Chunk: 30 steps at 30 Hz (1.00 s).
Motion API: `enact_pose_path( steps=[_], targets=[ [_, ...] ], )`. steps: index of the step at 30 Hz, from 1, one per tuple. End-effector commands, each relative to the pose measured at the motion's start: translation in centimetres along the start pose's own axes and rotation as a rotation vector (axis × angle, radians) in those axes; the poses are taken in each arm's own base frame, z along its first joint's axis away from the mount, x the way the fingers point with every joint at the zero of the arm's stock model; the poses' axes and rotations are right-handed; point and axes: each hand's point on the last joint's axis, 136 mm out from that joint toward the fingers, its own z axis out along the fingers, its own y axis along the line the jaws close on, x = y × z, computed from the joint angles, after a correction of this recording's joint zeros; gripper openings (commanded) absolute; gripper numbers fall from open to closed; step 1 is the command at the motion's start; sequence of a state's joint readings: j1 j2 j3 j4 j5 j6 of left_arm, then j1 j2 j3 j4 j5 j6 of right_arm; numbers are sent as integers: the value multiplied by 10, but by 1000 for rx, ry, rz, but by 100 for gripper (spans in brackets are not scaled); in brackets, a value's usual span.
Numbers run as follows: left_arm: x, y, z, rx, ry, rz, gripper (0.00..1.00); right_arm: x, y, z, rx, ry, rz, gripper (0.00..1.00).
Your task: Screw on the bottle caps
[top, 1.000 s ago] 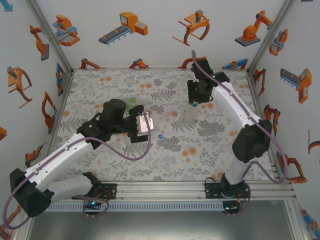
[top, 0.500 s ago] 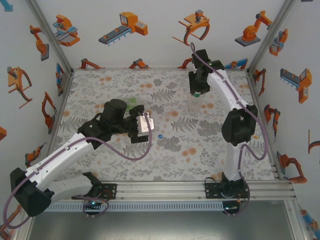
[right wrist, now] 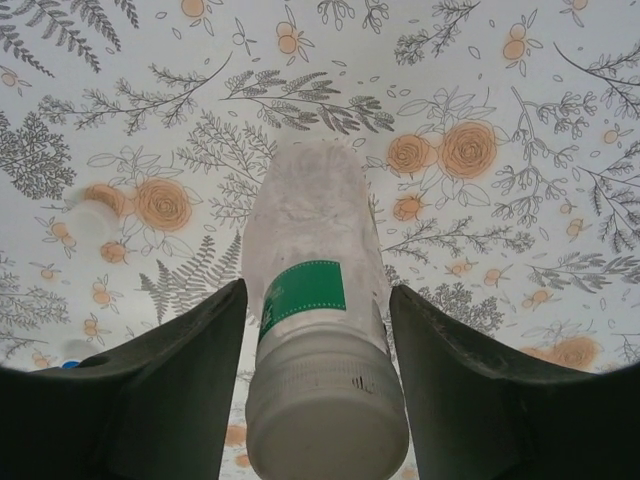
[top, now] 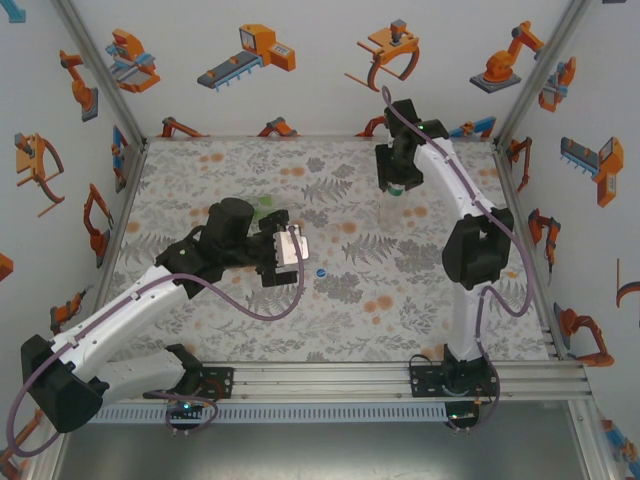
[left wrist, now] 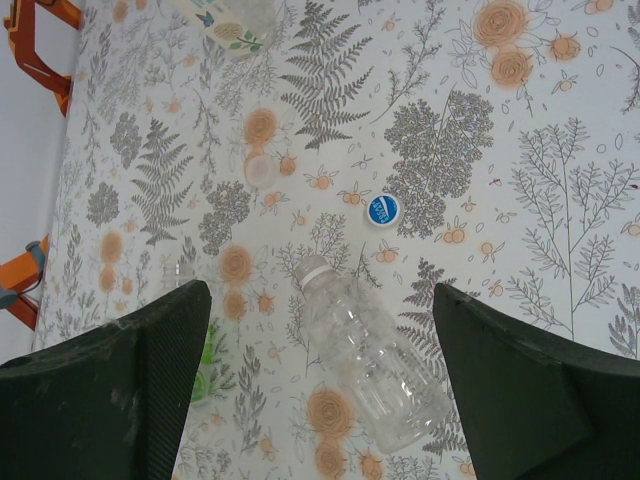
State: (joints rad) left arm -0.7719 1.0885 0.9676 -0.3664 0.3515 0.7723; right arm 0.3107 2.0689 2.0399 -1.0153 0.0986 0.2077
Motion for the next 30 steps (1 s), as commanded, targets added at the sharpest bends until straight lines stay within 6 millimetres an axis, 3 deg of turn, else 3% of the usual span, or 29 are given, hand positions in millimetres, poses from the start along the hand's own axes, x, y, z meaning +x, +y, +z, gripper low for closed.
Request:
enact_pose_path(
  steps=[1,13,20,27,30],
  targets=[
    [-11,4,-2,-5,-26,9,84,-2,-3,-6,8,6,-9,60],
    [-10,5,0,-4,-22,-1,85,-17,-2,-42,-13,-55,-3,65],
    [0,19,8,-29,58,-94,85,-21,-6,-85,-12,-112,-8,65],
    [20,38,19,-36,236,-285,87,-4,-8,-128,-28,-178,-6,65],
    [30,47,26,-44,328,-355,80,7,-11,-139,-32,-200,4,65]
  ],
)
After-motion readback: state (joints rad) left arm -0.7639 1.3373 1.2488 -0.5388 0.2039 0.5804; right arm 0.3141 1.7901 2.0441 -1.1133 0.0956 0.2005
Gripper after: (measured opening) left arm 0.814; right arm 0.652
